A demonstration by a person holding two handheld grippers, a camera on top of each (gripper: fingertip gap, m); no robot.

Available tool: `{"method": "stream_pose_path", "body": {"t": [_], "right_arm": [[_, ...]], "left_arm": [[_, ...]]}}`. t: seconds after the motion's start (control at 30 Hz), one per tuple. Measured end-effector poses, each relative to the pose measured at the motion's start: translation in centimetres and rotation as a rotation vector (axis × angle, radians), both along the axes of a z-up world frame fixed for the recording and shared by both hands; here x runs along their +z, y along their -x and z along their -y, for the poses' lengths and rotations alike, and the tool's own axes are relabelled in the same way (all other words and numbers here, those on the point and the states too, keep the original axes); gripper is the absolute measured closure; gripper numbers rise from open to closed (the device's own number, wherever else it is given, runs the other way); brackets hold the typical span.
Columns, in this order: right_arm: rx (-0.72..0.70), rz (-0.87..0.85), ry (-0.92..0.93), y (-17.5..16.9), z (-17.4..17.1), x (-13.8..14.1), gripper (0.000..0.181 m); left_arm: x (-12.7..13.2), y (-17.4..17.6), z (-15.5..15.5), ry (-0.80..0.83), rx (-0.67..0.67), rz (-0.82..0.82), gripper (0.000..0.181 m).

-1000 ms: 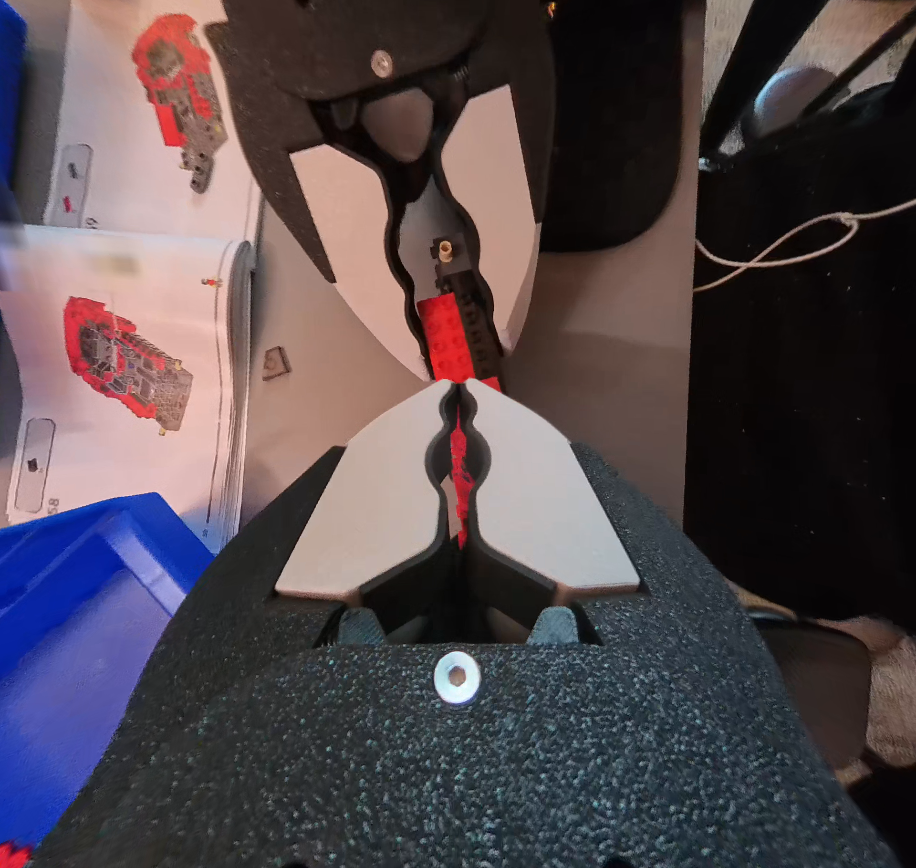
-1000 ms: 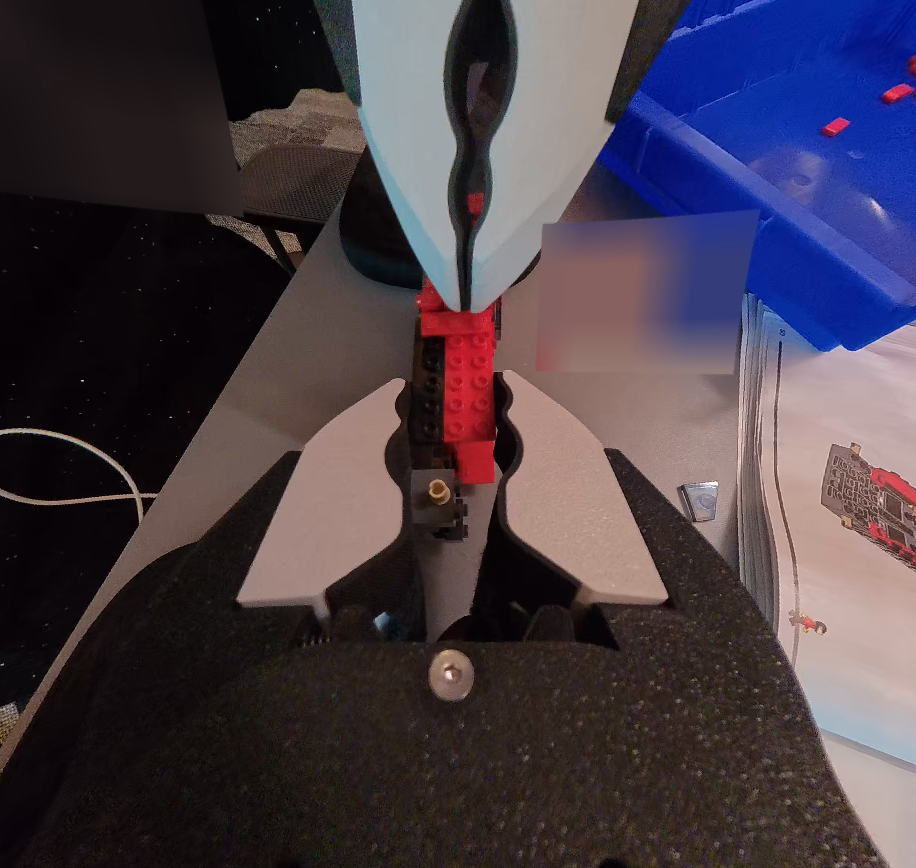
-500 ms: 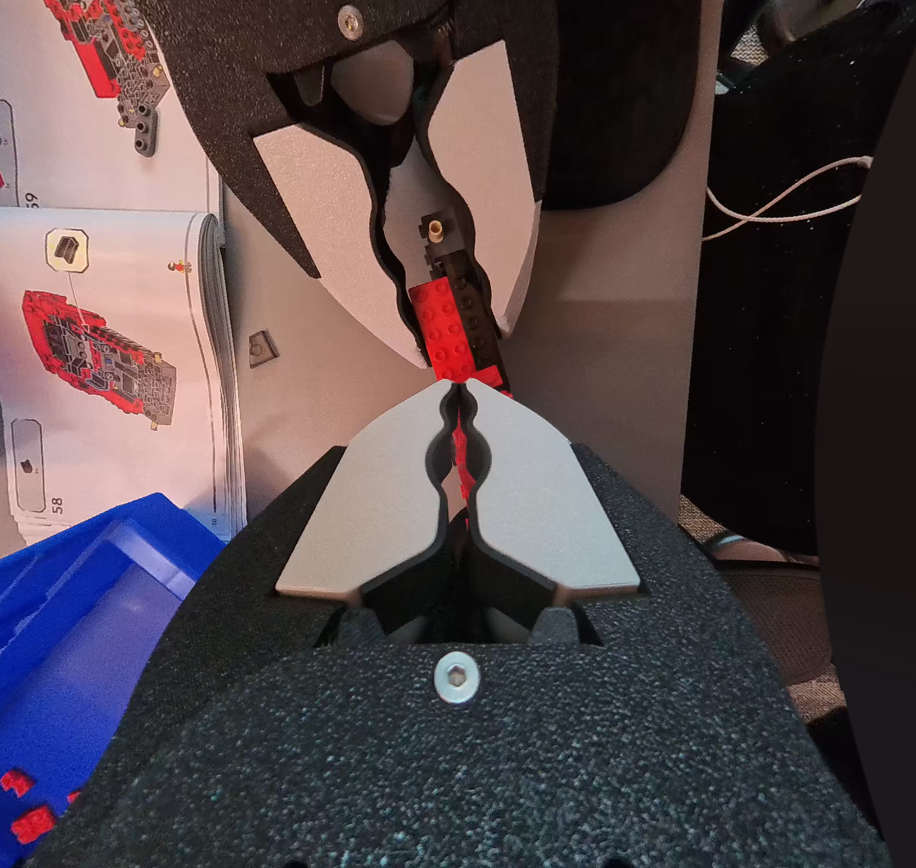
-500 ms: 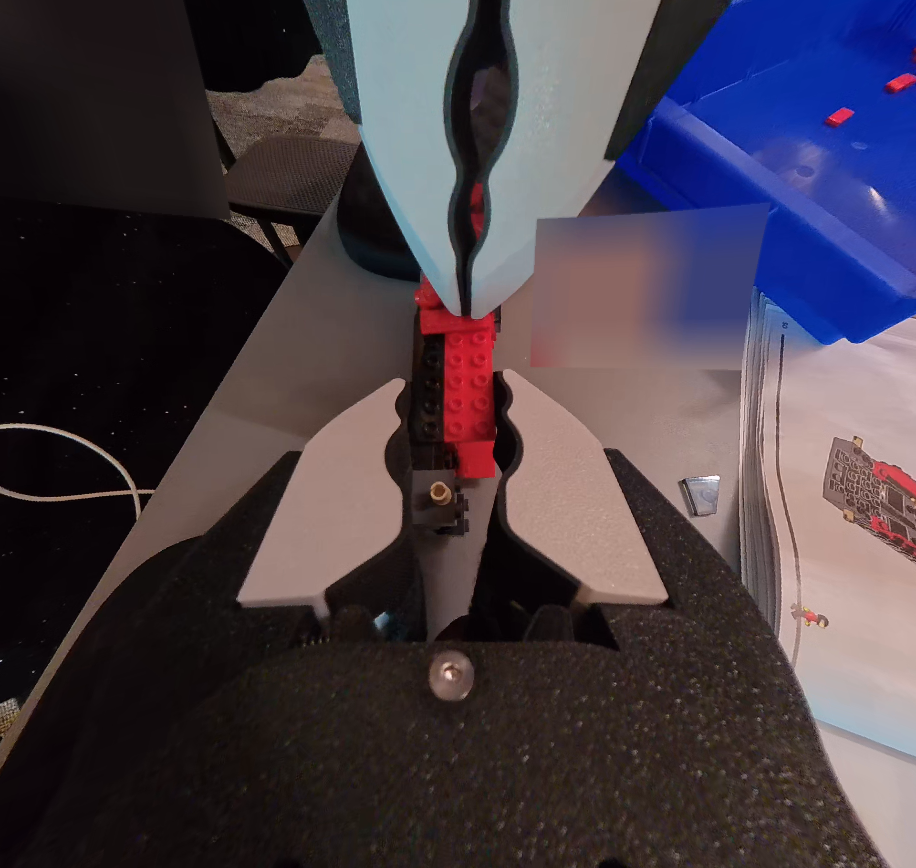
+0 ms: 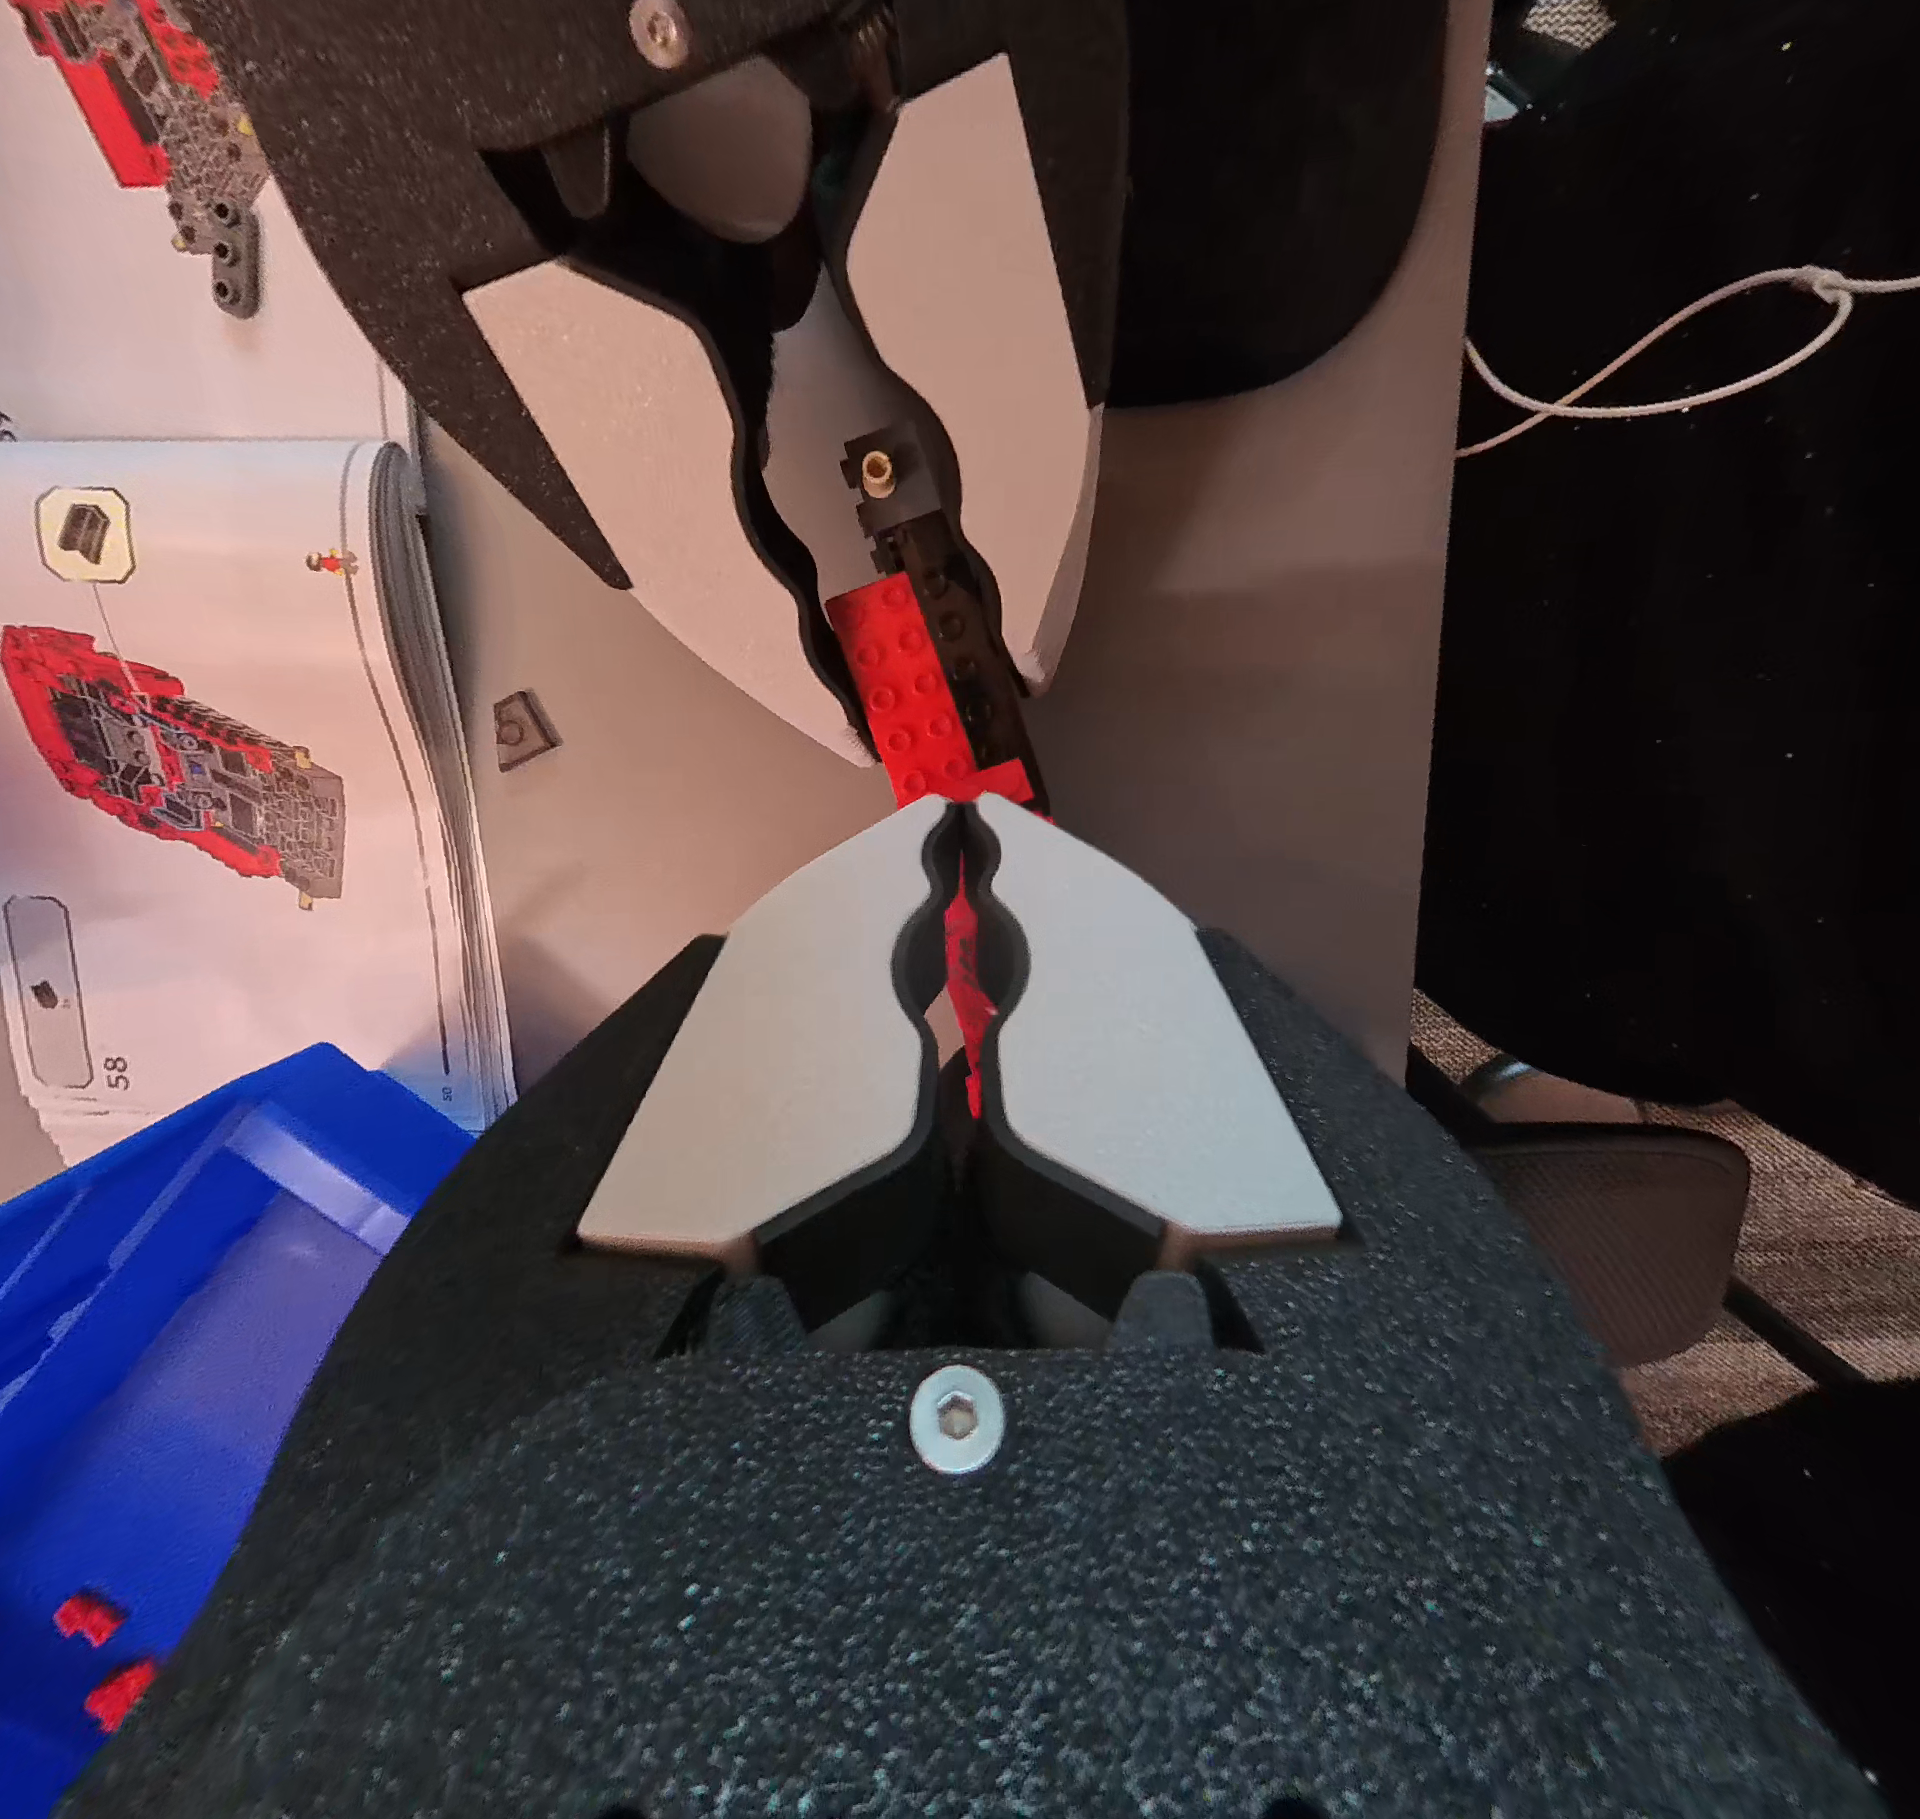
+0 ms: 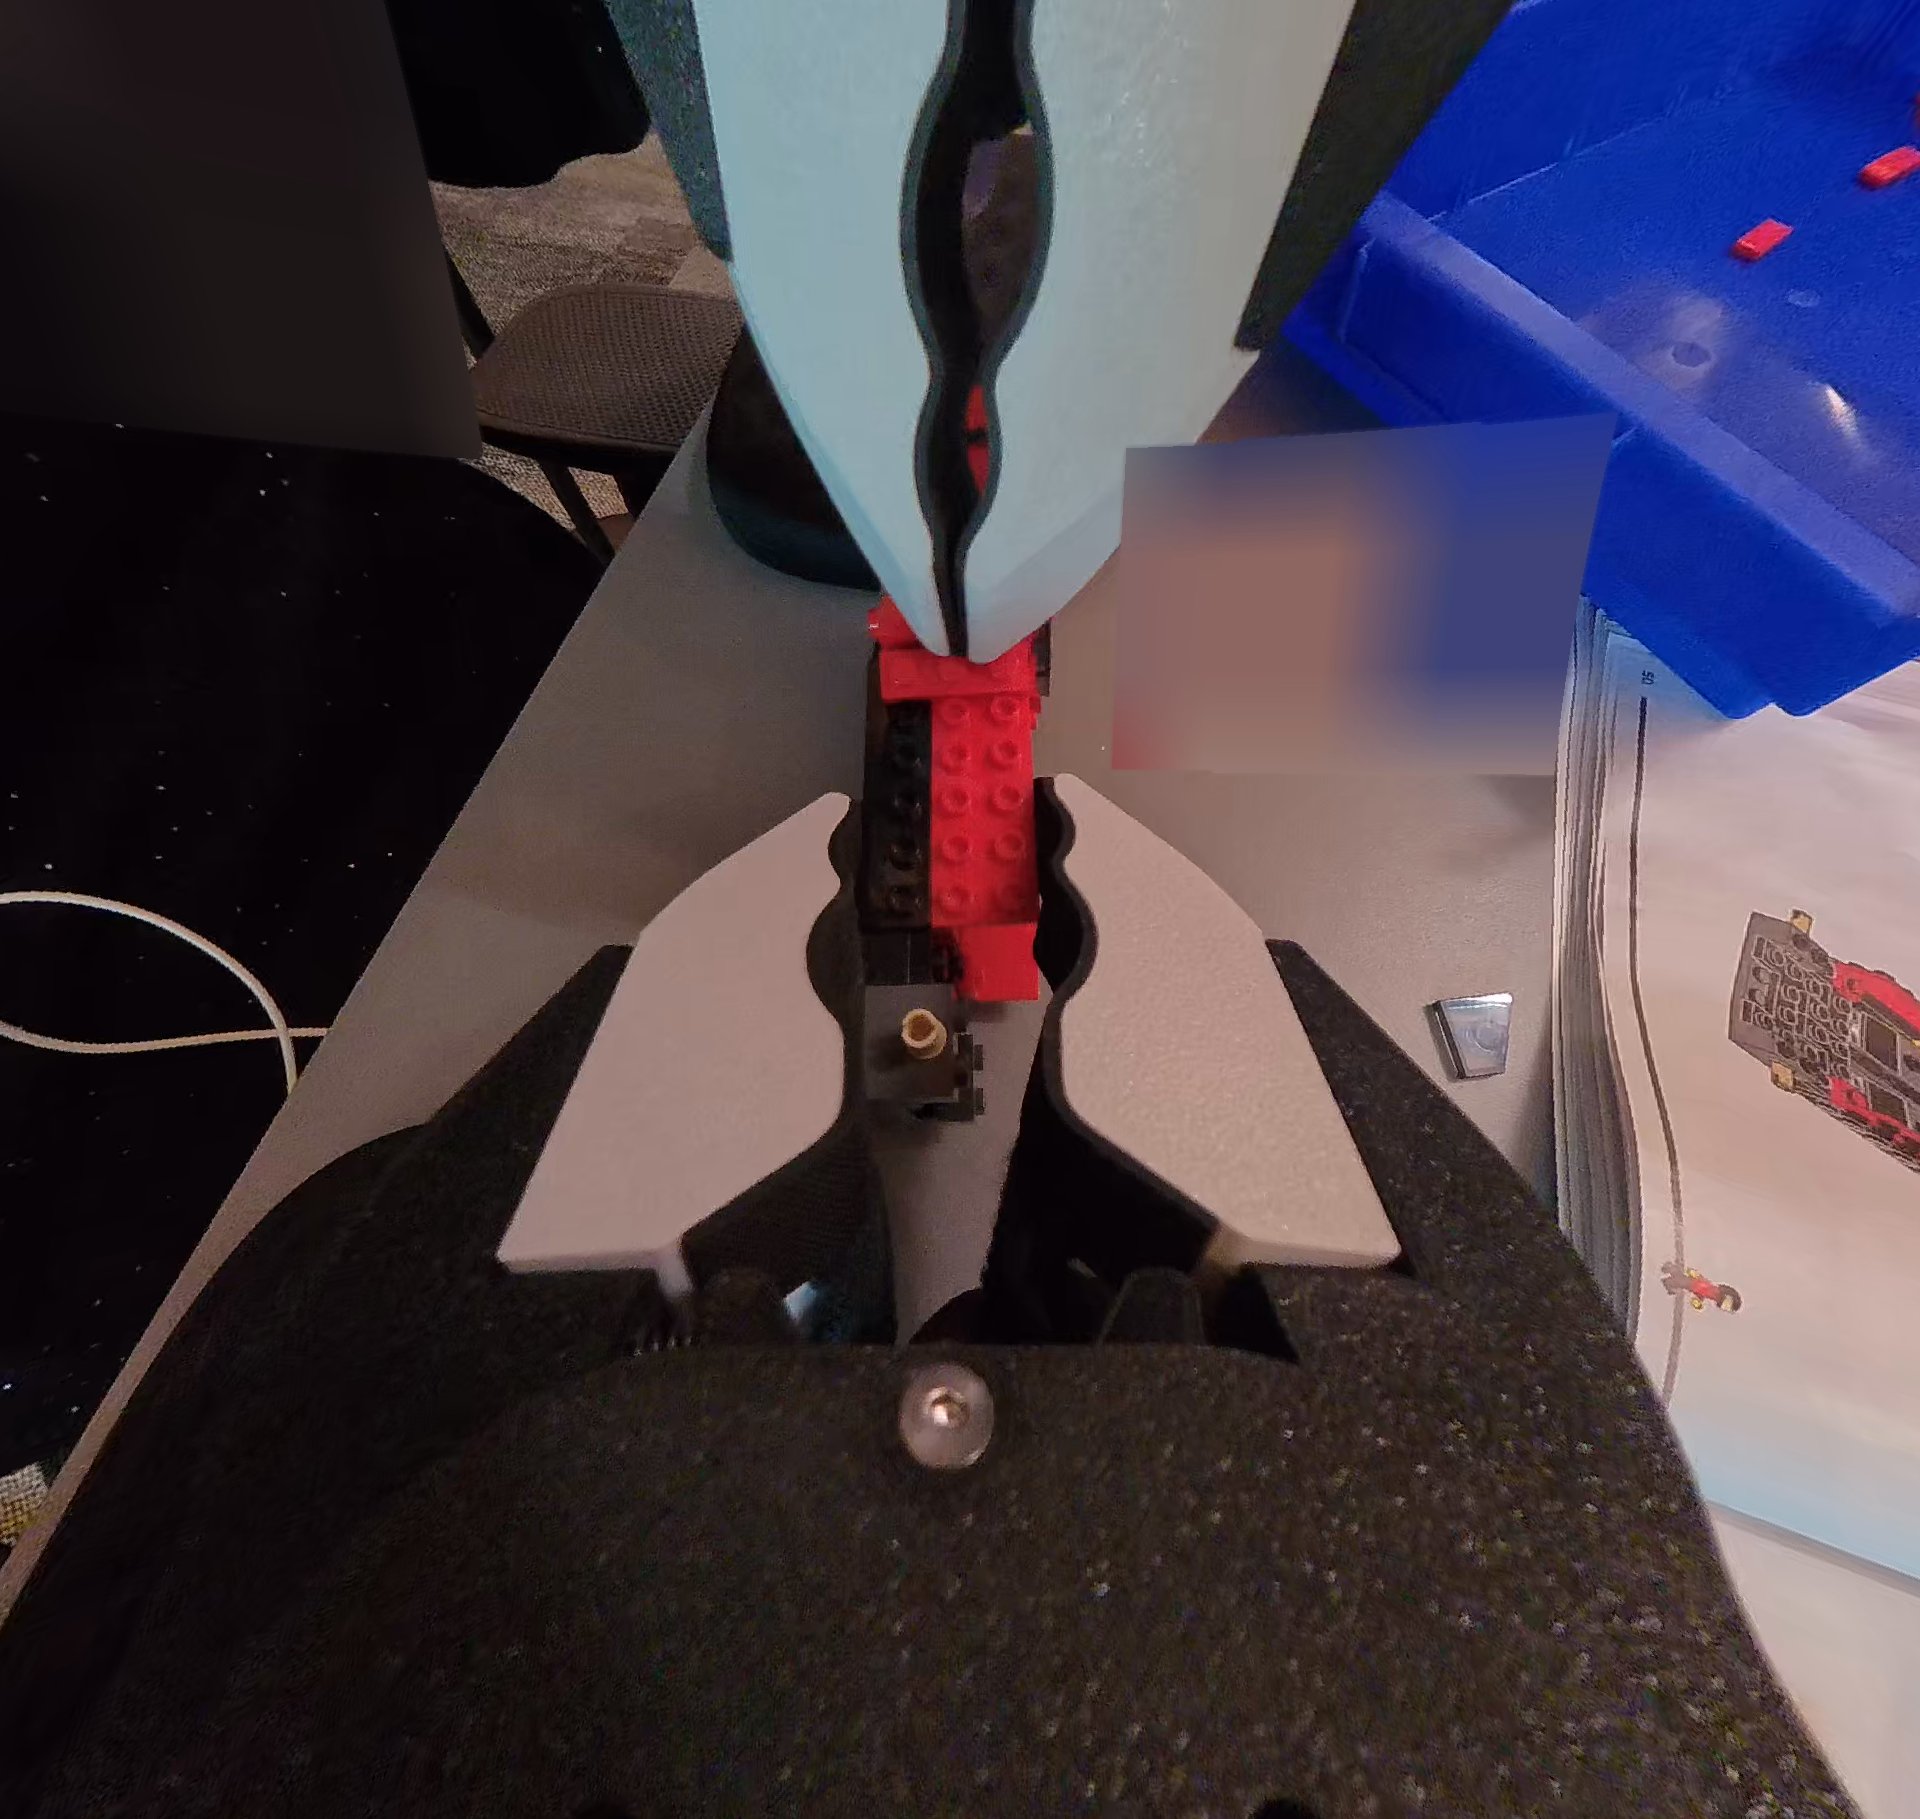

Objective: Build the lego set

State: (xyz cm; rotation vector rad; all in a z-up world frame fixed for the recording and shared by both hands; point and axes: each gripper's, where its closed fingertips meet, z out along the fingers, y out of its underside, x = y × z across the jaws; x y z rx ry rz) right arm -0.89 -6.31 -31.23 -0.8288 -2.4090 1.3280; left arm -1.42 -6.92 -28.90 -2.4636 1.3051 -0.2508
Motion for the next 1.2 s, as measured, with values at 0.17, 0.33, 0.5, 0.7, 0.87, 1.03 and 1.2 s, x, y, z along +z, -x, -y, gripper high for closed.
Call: {"method": "stream_pose_path", "body": {"t": [0.17, 0.33, 0.5, 0.7, 0.87, 1.03, 1.2], "right_arm": [[-0.001, 0.0, -0.004, 0.0, 0.0, -0.1, 0.152], [-0.002, 0.002, -0.005, 0.0, -0.1, -0.1, 0.152], [-0.002, 0.005, 0.003, 0.0, -0.1, -0.1, 0.152], [-0.006, 0.007, 0.006, 0.1, 0.0, 0.0, 0.152], [-0.005, 0.009, 0.009, 0.1, 0.0, 0.0, 0.152], [-0.003, 0.013, 0.012, 0.1, 0.0, -0.1, 0.152], [0.0, 0.015, 0.017, 0.1, 0.0, -0.1, 0.152]], "left_arm": [[0.0, 0.0, 0.0, 0.005, -0.007, -0.01, 0.181], [1.7, 0.5, -0.6, -0.104, 0.062, 0.058, 0.162], [0.7, 1.1, 0.9, -0.151, 0.144, 0.068, 0.124], [-1.4, 0.9, 0.7, -0.205, 0.176, 0.022, 0.134], [-1.9, 0.4, 0.4, -0.242, 0.171, 0.06, 0.144], [-2.5, 0.6, 0.6, -0.23, 0.17, 0.057, 0.141], [-2.3, 1.1, 1.1, -0.24, 0.177, 0.045, 0.138]]}}
